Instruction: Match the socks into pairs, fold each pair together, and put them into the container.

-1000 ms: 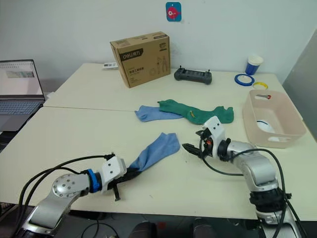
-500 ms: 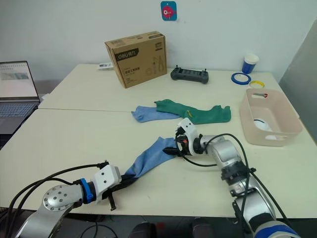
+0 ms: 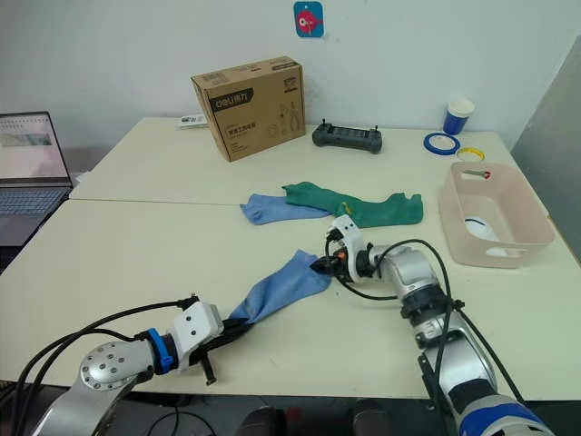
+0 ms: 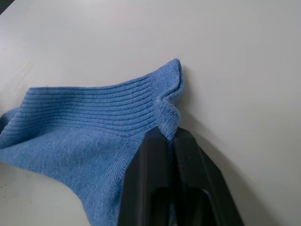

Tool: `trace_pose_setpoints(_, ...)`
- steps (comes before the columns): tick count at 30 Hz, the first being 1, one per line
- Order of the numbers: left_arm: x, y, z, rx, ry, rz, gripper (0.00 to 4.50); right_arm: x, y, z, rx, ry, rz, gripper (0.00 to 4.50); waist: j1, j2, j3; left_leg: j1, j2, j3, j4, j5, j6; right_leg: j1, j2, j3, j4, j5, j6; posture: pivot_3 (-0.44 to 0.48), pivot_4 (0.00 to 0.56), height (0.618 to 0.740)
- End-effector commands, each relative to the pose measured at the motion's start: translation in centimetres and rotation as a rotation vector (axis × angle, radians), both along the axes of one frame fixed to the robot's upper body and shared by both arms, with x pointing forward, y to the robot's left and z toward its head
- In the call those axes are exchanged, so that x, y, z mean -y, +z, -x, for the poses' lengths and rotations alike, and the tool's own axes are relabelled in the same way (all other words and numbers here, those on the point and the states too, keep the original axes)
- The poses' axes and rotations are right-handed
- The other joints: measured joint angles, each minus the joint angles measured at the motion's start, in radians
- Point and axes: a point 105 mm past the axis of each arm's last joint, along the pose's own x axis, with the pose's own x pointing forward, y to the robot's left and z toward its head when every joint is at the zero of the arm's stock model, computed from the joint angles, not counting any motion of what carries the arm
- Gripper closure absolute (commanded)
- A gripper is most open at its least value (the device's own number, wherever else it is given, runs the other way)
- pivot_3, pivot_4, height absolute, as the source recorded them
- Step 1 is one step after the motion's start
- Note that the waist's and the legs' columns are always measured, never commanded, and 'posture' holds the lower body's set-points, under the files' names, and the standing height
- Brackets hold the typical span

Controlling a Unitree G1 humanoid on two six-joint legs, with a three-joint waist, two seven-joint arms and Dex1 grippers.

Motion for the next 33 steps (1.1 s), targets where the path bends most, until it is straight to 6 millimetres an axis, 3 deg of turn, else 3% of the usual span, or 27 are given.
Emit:
trace_pose_setpoints(1,1.1,1.8,-0.3,0.057,-0.041,0.045,4.50,1.9,2.0,1.2,0.020,-0.020,-0.025,4.47,0.006,0.000,0.000,0.000,0.000,0.000,0.000,0.000,0.000,0.000,0.000,0.000,0.000,0.000,0.000,0.000,0.150,0.740)
trace_pose_setpoints(5,2.2,2.1,-0.2,0.061,-0.112,0.049,4.50,3.7,2.9,4.0,-0.006,-0.035,-0.013,4.47,0.014,0.000,0.000,-0.003,-0.001,-0.001,0.000,0.000,0.000,0.000,-0.001,0.000,-0.001,-0.001,0.001,0.000,0.150,0.740)
trace_pose_setpoints(9,3.0,2.0,-1.4,0.071,-0.117,0.028,4.50,6.3,3.8,6.6,-0.012,-0.130,0.004,4.47,0.012,0.000,0.000,-0.003,-0.001,-0.002,0.000,0.000,0.000,-0.001,-0.001,0.000,-0.001,-0.001,0.002,0.000,0.150,0.740)
trace_pose_setpoints(13,3.4,1.3,-0.9,0.041,-0.146,-0.002,4.50,7.4,3.8,8.3,-0.040,-0.214,-0.011,4.47,0.002,0.000,0.000,-0.002,-0.001,-0.002,0.000,0.000,0.000,-0.001,0.000,0.001,-0.001,-0.001,0.003,0.000,0.150,0.740)
trace_pose_setpoints(21,3.6,0.2,0.5,0.010,-0.202,-0.131,4.50,8.3,2.6,11.1,-0.098,-0.315,-0.004,4.47,0.005,0.000,0.000,-0.003,-0.001,-0.002,0.000,0.000,0.000,-0.001,0.000,0.000,-0.001,-0.002,0.002,0.000,0.150,0.740)
trace_pose_setpoints(27,4.4,-0.6,1.3,-0.024,-0.210,-0.099,4.50,8.0,1.2,11.9,-0.134,-0.303,0.008,4.47,0.005,0.000,0.000,-0.002,-0.001,-0.001,0.000,0.000,0.000,-0.001,-0.001,0.001,-0.002,-0.005,-0.004,0.000,0.150,0.740)
trace_pose_setpoints(29,4.4,-0.5,1.1,-0.023,-0.193,-0.085,4.50,8.2,1.3,12.1,-0.147,-0.290,-0.007,3.97,0.005,0.000,0.000,-0.002,-0.002,-0.001,0.000,0.000,0.000,-0.001,-0.001,0.001,-0.002,-0.005,-0.004,0.000,0.150,0.740)
trace_pose_setpoints(33,3.9,-0.2,1.6,-0.050,-0.193,-0.058,3.47,10.0,2.0,11.3,-0.115,-0.314,0.020,2.72,0.005,0.000,0.000,-0.002,-0.002,-0.001,0.000,0.000,0.000,0.000,-0.001,0.001,-0.002,-0.005,-0.004,0.000,0.150,0.740)
